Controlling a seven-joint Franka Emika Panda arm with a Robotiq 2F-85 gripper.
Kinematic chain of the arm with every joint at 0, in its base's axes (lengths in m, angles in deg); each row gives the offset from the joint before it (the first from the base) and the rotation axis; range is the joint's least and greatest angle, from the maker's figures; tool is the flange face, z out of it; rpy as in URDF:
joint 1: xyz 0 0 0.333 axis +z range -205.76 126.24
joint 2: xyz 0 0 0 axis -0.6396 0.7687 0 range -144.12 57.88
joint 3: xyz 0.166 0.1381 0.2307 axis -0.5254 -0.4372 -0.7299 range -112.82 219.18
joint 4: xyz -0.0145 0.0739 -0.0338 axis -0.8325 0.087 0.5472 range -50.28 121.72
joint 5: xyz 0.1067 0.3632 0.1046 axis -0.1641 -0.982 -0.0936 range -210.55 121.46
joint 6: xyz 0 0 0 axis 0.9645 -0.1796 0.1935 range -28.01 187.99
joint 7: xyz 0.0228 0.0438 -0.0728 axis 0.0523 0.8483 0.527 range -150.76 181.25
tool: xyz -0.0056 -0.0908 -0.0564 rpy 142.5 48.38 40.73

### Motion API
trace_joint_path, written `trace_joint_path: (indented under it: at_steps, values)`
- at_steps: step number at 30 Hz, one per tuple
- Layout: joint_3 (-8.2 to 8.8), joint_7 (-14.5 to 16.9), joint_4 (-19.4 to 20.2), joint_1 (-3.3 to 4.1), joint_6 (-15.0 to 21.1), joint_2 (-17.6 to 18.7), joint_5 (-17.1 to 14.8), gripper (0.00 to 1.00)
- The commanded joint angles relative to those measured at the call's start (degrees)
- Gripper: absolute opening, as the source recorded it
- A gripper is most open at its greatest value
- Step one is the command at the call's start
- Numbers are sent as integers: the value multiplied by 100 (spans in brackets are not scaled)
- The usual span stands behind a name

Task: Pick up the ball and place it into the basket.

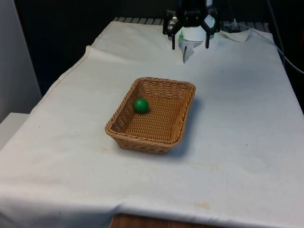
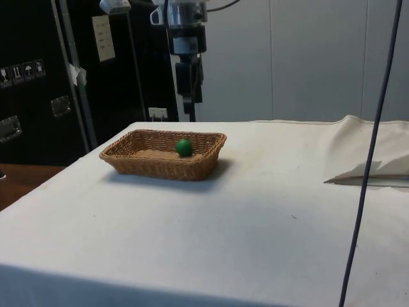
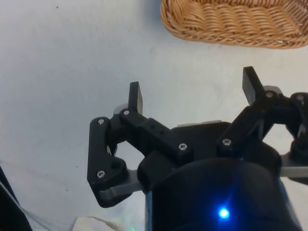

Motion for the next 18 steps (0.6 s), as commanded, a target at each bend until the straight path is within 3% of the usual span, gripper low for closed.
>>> trace_joint_path:
  at_steps: [1, 18]
  values:
    - [23, -120, -17, 0, -80, -11, 126, 100]
    - [80, -653, -269, -40, -556, -212, 453, 100]
